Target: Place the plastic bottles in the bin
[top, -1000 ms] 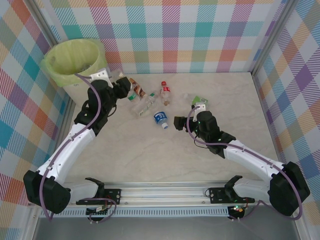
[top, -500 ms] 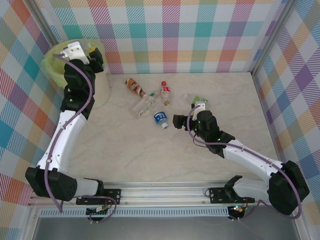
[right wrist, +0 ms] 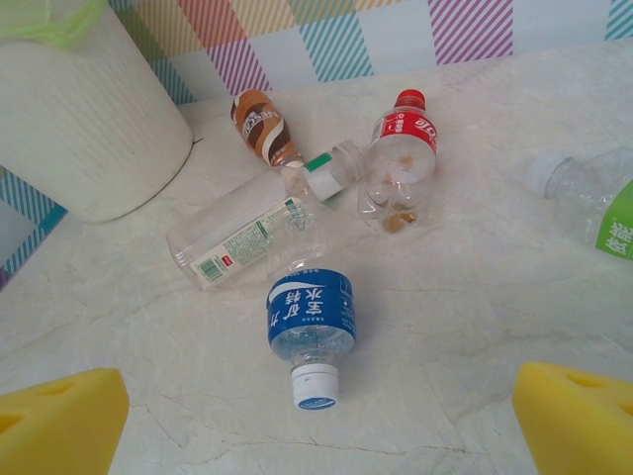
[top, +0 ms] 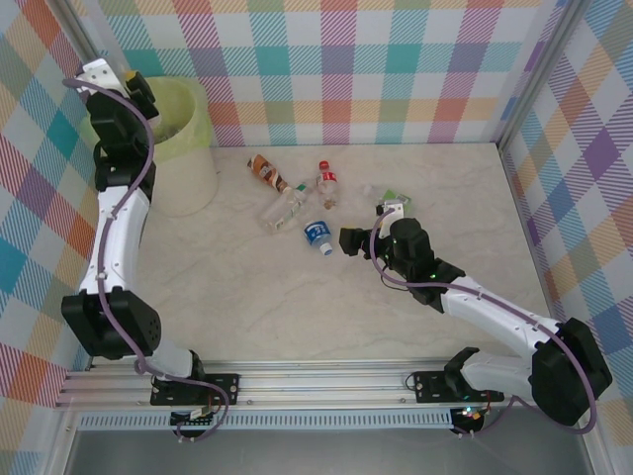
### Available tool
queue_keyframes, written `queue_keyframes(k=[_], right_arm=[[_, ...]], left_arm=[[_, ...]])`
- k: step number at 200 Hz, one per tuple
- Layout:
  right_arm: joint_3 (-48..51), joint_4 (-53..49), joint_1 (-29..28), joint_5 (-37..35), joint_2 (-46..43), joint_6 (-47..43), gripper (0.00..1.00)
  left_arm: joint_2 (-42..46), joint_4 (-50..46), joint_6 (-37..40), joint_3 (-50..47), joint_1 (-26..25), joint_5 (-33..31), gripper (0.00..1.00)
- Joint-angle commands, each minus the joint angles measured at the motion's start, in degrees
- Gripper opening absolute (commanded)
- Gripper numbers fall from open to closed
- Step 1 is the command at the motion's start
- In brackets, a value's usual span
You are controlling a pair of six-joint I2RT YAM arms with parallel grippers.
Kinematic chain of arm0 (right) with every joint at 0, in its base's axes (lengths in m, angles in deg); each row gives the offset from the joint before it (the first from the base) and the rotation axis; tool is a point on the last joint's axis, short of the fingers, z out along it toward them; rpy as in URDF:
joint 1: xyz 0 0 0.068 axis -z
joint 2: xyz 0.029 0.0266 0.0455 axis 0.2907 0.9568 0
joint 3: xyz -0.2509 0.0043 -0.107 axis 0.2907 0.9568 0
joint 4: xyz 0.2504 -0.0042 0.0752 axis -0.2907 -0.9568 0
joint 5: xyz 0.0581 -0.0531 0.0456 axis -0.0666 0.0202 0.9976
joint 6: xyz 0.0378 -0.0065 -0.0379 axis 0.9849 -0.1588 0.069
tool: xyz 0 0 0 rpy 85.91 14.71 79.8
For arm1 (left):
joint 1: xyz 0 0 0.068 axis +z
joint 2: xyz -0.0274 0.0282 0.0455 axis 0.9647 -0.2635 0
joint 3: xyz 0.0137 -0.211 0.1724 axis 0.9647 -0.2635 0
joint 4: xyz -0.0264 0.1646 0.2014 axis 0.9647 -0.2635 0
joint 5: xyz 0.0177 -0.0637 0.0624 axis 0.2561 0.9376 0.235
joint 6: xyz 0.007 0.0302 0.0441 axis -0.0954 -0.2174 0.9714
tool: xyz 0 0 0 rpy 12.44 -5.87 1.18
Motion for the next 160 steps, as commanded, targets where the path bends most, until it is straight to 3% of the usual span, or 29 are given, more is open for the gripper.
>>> queue_keyframes(k=[1,22,45,74,103,133,160], right_arm=[[0.4,1.0,-0.3,0.9,-1.2,0.7,1.00],[0.9,0.4,-0.3,0.8,-2.2,1.7,1.00],[1.4,-1.0,-0.3,0.7,-3.7,2.0,1.00],[2.9,-1.0,-0.3,-1.0,-5.6,2.6,1.00],[3.4,-1.2,-0.3,-1.5,-6.5,2.8,1.00],[3.4,-2.3,-0.3,-1.7,-6.8,2.6,1.00],[3.6,-2.9,-0.3,-3.5,-6.2,3.5,1.00]], left_arm=[[-2.9,-2.4,-1.4,4.1,0.9,3.8,0.47],[-5.4,-3.4,-2.9,5.0,1.3,1.1,0.49],[-9.3,-8.1,-7.2,9.4,2.4,-0.3,0.63],[-16.0,-18.3,-11.3,18.7,2.8,3.4,0.74],[-23.8,-33.1,-15.0,32.7,2.8,6.9,0.93],[-27.9,-41.2,-16.4,43.5,2.8,11.8,0.99],[-26.8,-43.1,-16.4,45.1,1.7,14.4,1.00]])
